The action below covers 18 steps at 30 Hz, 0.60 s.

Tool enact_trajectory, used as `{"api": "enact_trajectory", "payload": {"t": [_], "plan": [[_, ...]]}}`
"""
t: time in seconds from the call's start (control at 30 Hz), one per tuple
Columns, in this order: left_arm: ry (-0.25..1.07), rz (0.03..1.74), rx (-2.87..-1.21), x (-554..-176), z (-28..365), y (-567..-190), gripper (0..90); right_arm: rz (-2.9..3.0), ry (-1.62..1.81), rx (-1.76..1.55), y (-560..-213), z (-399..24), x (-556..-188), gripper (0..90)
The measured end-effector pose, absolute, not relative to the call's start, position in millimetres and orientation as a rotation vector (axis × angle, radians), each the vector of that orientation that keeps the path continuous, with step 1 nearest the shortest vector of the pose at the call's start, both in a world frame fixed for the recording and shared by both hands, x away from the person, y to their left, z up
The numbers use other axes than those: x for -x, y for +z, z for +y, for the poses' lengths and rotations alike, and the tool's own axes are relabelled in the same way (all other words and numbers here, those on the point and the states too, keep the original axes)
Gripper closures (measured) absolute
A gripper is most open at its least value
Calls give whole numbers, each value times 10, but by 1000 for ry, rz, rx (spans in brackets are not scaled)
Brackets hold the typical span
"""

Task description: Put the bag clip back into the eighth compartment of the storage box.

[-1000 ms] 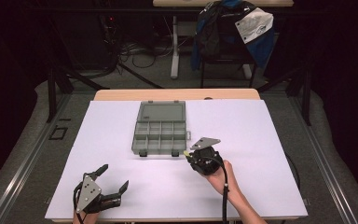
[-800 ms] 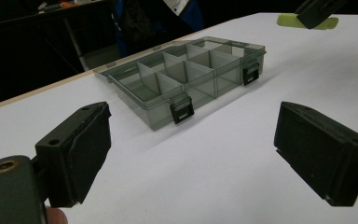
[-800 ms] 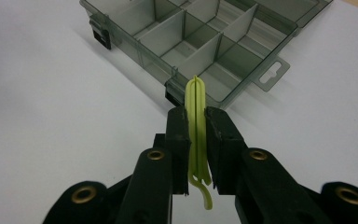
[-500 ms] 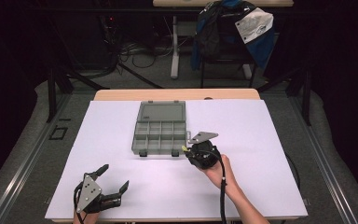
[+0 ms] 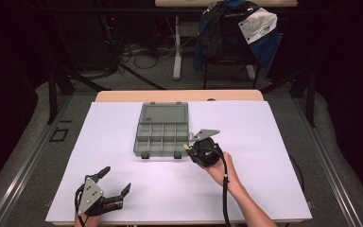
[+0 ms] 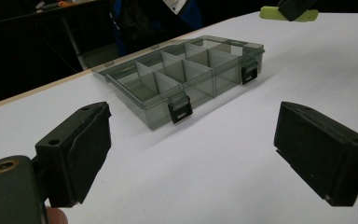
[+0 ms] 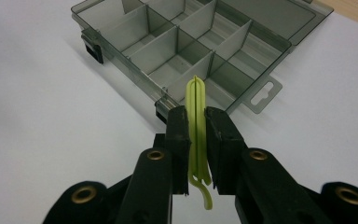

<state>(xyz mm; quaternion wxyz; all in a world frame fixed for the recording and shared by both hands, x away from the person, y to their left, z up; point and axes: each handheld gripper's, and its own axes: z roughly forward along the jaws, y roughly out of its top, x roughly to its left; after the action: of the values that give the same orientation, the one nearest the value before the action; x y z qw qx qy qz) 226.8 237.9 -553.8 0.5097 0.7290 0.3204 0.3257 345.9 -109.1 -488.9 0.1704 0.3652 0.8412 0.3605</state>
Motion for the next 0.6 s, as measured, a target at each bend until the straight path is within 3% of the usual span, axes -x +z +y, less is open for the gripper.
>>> {"api": "enact_trajectory", "payload": {"t": [0.6], "plan": [[789, 780, -1743, -2263, 2385, -5537, 109, 2406, 989, -1019, -4850, -986, -3676, 799]]}}
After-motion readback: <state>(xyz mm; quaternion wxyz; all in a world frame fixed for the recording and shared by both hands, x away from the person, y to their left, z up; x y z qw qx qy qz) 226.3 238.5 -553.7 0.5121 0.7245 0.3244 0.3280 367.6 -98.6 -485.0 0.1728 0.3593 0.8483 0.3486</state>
